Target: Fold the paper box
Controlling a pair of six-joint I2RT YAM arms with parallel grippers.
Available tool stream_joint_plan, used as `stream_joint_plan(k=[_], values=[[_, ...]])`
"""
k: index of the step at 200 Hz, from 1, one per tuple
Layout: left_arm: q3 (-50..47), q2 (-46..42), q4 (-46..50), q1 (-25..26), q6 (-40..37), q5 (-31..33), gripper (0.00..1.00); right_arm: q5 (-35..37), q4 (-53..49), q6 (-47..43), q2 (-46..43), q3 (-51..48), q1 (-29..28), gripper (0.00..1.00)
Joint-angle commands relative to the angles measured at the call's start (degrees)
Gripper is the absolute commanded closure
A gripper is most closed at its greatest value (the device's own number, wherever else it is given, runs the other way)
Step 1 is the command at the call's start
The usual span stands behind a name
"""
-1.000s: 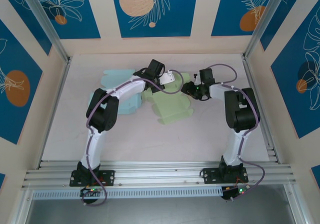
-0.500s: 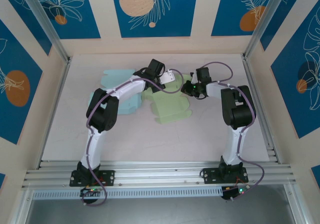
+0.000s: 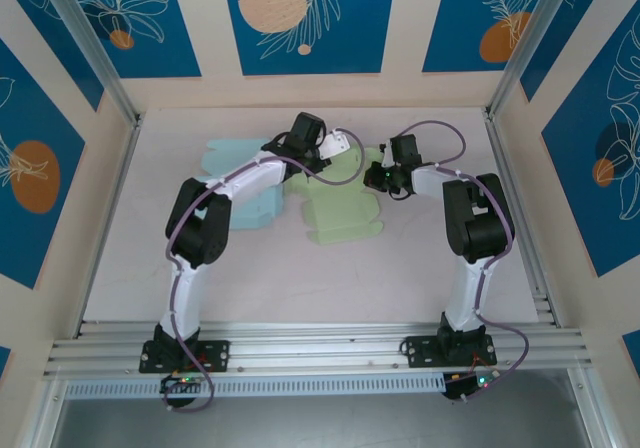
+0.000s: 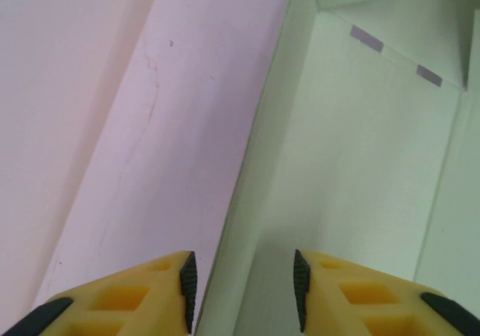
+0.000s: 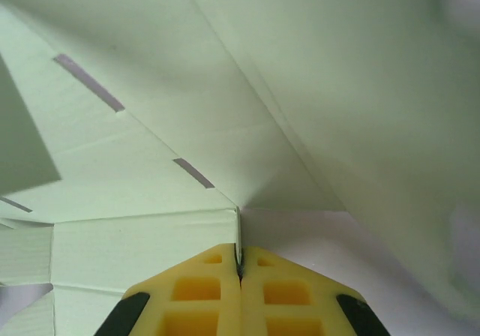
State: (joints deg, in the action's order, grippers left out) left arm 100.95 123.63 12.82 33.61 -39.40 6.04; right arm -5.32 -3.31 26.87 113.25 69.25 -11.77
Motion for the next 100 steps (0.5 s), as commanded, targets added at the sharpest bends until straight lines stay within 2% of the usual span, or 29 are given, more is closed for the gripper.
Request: stream_joint_plan(k=[1,31,59,100], values=[[-0.3,-2.3,-1.5,-0.7,0.3,0.0,0.66,0.9,-1.7,-1.8,-1.8,-0.7,-0.1,0.97],[-0.8,-2.6,-2.4,-0.6,0.3,-1.1,0.83,1.1,-2.3,-1.8,-2.1,-0.5,-0.2,0.97],[-5.3,-4.8,-7.8,-0.5,-0.6,-1.3,1.00,1.8,-3.0,-1.5,-3.0,-0.5,-0.5,0.96],[-17.6,-9.6,-20.7,0.7,-2.9,-1.5,1.00,0.7,-2.1,0.8,-4.5,-1.2,-1.3,0.88]])
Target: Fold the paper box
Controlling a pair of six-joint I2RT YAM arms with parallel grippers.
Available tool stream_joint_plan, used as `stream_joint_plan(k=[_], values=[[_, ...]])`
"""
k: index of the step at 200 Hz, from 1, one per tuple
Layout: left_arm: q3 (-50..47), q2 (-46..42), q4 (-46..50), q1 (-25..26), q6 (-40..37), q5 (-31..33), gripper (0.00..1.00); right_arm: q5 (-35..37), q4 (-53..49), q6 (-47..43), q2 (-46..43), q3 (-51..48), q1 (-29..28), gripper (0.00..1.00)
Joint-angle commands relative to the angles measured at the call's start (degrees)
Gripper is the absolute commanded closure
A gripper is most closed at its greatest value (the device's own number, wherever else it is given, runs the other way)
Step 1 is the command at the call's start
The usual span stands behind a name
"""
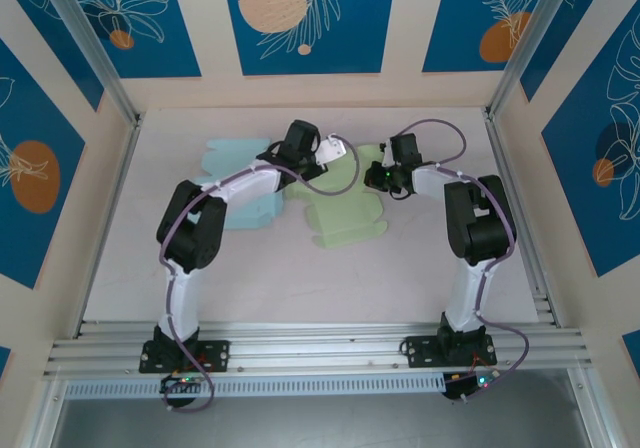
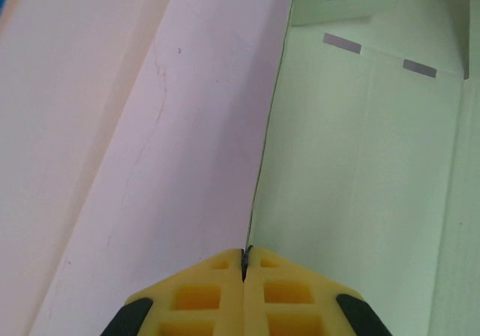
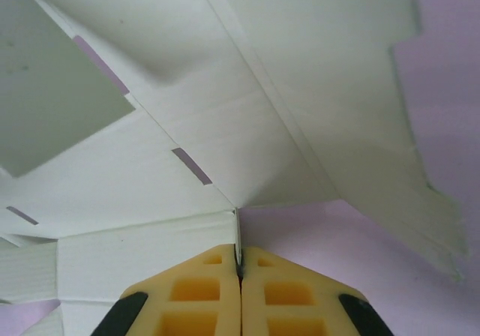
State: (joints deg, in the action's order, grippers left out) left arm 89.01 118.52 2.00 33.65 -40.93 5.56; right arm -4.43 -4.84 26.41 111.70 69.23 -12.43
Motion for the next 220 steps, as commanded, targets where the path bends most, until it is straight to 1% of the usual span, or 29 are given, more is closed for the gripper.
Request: stream_joint_plan(k=[1,31,42,65,79,104,128,136,151,186,220], values=[[-6.0,-4.7,-10.3,0.7,-1.5,-1.0,1.00,-0.3,-0.6,1.3,-3.0,-1.1,-0.7,0.88],[-12.6,-6.5,-18.6,2.2,-3.7,2.3,1.00,-3.4,1.9,4.1,-3.8,-2.3,-0.7,0.81],[-14.2,-7.0,-21.0,2.8,-4.1,3.3,1.00,-4.6,2.9,5.2,-3.8,-2.7,-0.8,0.76],[-16.5,-7.4,-24.0,3.8,-5.0,4.4,1.00,-6.5,5.2,7.5,-3.0,-3.5,-0.9,0.75],[-17.1,-7.1,-25.1,4.5,-6.1,5.7,1.00,-8.1,7.2,9.2,-2.3,-4.2,-1.0,0.71],[-17.8,-6.7,-26.6,5.9,-8.0,7.3,1.00,-11.1,10.3,12.3,-0.2,-5.1,-1.0,0.71],[-19.4,-6.5,-29.5,6.9,-10.0,8.9,1.00,-12.1,11.3,14.1,0.8,-6.3,-1.1,0.71],[-20.0,-6.6,-30.4,7.1,-10.9,9.5,1.00,-12.2,11.6,14.4,0.5,-7.2,-0.9,0.69],[-21.5,-6.7,-32.8,7.3,-12.6,10.5,1.00,-12.3,12.2,14.8,-1.5,-9.4,-0.3,0.66],[-25.2,-6.9,-38.8,7.9,-17.7,11.8,1.00,-13.1,11.3,13.5,-8.6,-14.3,2.7,0.57],[-26.7,-6.2,-42.2,8.3,-21.6,12.6,1.00,-14.5,10.5,11.9,-15.7,-18.5,7.1,0.55]])
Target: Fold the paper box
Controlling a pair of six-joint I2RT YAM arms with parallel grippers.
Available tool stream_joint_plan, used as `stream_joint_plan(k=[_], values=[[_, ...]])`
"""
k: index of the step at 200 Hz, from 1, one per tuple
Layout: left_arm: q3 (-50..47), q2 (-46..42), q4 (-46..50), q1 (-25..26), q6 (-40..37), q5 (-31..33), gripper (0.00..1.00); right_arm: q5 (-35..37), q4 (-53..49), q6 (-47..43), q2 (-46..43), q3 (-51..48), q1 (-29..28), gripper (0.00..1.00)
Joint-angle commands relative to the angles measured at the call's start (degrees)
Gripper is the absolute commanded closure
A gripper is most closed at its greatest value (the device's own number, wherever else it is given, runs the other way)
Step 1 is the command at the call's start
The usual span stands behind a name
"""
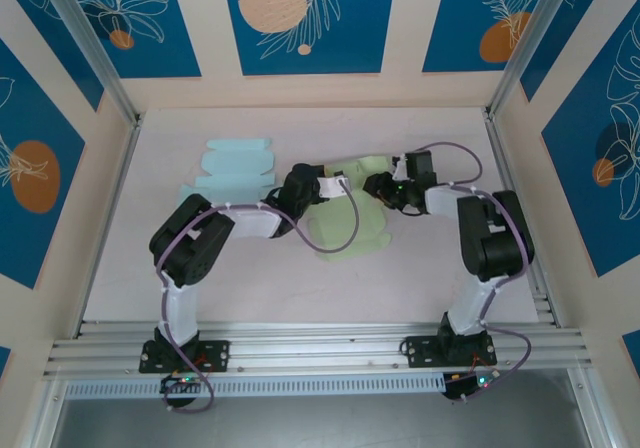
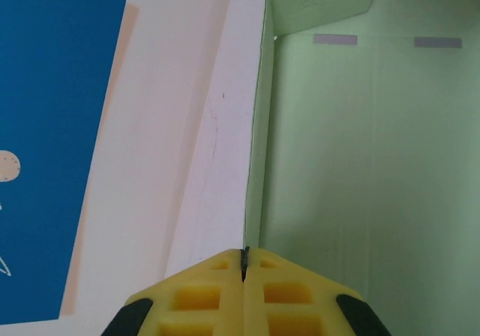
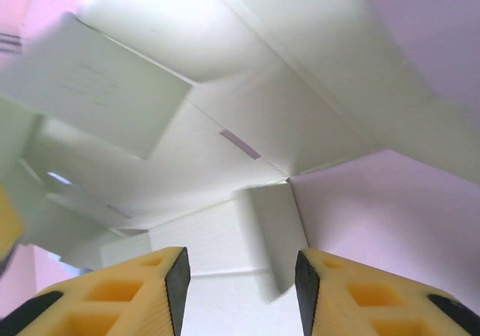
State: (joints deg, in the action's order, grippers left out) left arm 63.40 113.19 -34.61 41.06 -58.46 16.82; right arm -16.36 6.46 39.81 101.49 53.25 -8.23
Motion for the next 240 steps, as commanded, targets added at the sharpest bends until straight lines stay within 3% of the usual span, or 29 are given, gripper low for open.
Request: stream_joint_plan(k=[1,24,54,95,141,188,240], values=[[-1.2,-0.8,-5.7,0.9,-4.1,1.4,1.00,-2.7,-0.8,-1.5,-5.7,-2.7,3.1,0.54],[-2.6,-0.7,-7.9,1.1,-5.4,1.1,1.00,-3.4,-0.9,-1.7,-8.2,-3.8,7.4,0.52],[-3.7,-1.1,-9.6,1.5,-6.5,0.8,1.00,-6.2,-2.8,-2.5,-5.1,1.2,11.5,0.52],[-5.3,-1.8,-11.0,1.8,-7.4,0.3,1.00,-11.4,-4.1,-1.6,5.8,13.0,14.4,0.52],[-6.0,-1.6,-11.8,1.9,-7.7,0.4,1.00,-18.3,-5.8,0.4,19.2,24.1,13.3,0.58],[-6.0,-1.2,-12.1,2.0,-7.5,0.8,1.00,-22.8,-4.4,0.5,23.0,25.1,10.1,0.59],[-5.5,0.3,-12.5,2.0,-7.5,1.1,1.00,-24.6,2.0,0.8,19.0,16.4,9.5,0.59]])
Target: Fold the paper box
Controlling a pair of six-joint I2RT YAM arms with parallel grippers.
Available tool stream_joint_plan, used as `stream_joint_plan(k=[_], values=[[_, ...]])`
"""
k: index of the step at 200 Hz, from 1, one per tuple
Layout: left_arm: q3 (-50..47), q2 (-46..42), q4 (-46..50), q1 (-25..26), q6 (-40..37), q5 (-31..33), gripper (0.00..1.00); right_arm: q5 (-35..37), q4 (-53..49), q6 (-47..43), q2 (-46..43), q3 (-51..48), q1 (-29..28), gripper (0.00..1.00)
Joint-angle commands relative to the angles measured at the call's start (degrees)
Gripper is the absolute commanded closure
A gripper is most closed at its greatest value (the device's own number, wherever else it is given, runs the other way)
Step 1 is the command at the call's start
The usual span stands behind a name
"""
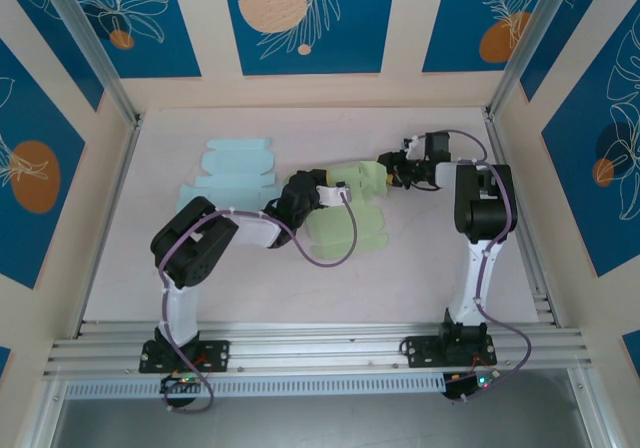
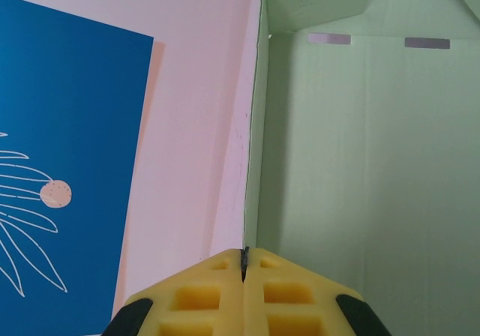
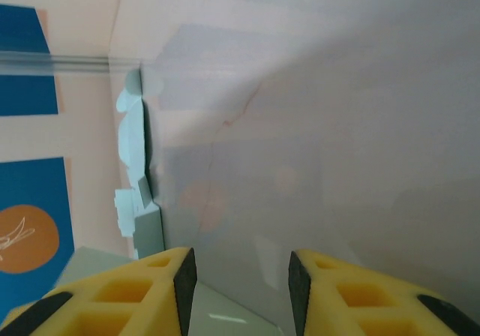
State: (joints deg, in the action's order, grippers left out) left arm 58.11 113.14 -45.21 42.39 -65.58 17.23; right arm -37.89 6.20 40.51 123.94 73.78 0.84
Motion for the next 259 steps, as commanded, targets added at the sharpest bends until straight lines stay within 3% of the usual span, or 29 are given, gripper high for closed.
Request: stream_joint_plan(k=[1,40,164,189,259], values=[[-0.2,0.3,-1.9,0.7,-0.5,0.6,1.00,-3.1,2.4,0.1,-3.6,-4.3,0.3,0.59],[0.4,0.9,-1.6,0.6,0.1,0.7,1.00,-2.1,5.4,-0.1,-7.7,-10.2,-0.7,0.59],[-0.2,1.1,-1.1,0.6,1.2,-0.3,1.00,10.3,10.3,-2.9,-19.3,-23.4,-6.6,0.56],[-0.9,1.2,-2.5,0.6,0.7,-0.6,1.00,11.9,10.8,-4.6,-21.0,-24.9,-7.6,0.52],[-2.0,0.8,-4.0,0.5,0.5,-1.2,1.00,17.1,10.3,-6.3,-25.8,-28.9,-8.9,0.52]])
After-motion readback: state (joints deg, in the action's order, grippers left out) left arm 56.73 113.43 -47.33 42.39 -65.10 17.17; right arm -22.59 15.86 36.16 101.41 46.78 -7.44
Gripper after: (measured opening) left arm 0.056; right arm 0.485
